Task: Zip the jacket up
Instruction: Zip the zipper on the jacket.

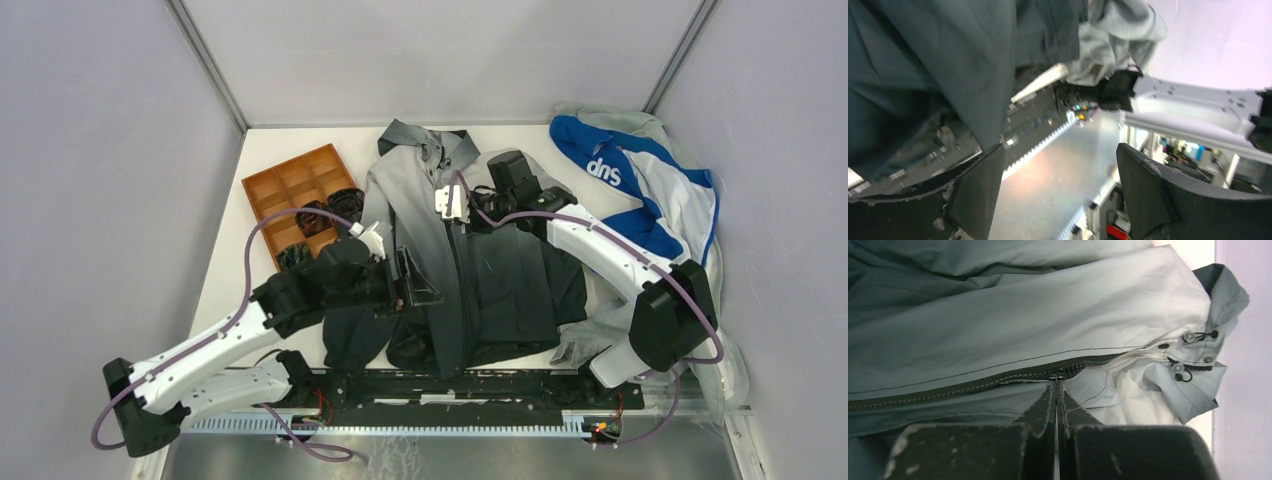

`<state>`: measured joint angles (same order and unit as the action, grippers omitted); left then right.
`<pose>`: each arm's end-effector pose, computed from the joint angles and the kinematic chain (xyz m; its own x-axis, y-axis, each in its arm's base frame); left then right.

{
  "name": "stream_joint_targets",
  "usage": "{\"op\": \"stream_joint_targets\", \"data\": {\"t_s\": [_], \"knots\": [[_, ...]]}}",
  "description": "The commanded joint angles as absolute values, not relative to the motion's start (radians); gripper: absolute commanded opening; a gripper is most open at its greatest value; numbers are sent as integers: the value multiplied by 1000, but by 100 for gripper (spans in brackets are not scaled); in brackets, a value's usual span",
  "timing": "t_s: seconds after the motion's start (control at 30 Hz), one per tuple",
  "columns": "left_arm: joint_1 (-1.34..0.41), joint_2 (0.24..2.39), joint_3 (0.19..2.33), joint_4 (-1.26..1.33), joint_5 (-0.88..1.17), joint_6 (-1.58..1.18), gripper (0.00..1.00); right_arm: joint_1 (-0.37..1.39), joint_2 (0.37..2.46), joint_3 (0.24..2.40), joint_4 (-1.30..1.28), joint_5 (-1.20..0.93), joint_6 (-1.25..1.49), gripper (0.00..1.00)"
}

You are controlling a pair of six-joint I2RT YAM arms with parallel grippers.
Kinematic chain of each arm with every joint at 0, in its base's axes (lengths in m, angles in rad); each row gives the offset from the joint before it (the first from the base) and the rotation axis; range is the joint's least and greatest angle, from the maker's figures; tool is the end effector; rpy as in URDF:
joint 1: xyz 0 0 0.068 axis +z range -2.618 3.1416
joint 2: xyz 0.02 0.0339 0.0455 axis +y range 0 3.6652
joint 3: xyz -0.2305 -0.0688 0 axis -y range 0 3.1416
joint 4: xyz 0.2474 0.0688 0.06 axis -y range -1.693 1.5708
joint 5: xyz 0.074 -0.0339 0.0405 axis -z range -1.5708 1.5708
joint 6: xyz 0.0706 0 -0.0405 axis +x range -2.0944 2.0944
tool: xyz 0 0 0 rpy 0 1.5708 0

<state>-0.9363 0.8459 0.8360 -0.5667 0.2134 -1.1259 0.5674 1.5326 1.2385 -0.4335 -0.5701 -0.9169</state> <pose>0.1273 -0.1981 0.2656 -0.9446 -0.2049 -0.2566 0.0923 0.5841 -0.8064 0.2873 0.2283 0.2408 0.2877 -0.6090 -0.7392 -0.9271 0.0164 -0.3744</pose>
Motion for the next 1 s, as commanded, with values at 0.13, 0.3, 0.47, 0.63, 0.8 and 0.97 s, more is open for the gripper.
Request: {"op": "stream_joint_targets", "data": {"t_s": [0.13, 0.3, 0.47, 0.63, 0.8, 0.97], "knots": [[-906, 1112, 814, -247, 47, -869, 87, 596, 1464, 1209, -437, -630, -836, 0], [-878, 1272, 820, -139, 53, -814, 81, 613, 1435, 1163, -452, -634, -841, 0], [-860, 1284, 790, -17, 26, -821, 77, 613, 1428, 1167, -440, -621, -835, 0], [-836, 1327, 782, 11, 28, -848, 68, 612, 1432, 1209, -470, -647, -828, 0], [-824, 1357, 757, 68, 47, -858, 52, 613, 1417, 1209, -480, -669, -817, 0], [-798, 1412, 775, 126, 144, -841, 13, 613, 1416, 1203, -471, -650, -811, 0]]}}
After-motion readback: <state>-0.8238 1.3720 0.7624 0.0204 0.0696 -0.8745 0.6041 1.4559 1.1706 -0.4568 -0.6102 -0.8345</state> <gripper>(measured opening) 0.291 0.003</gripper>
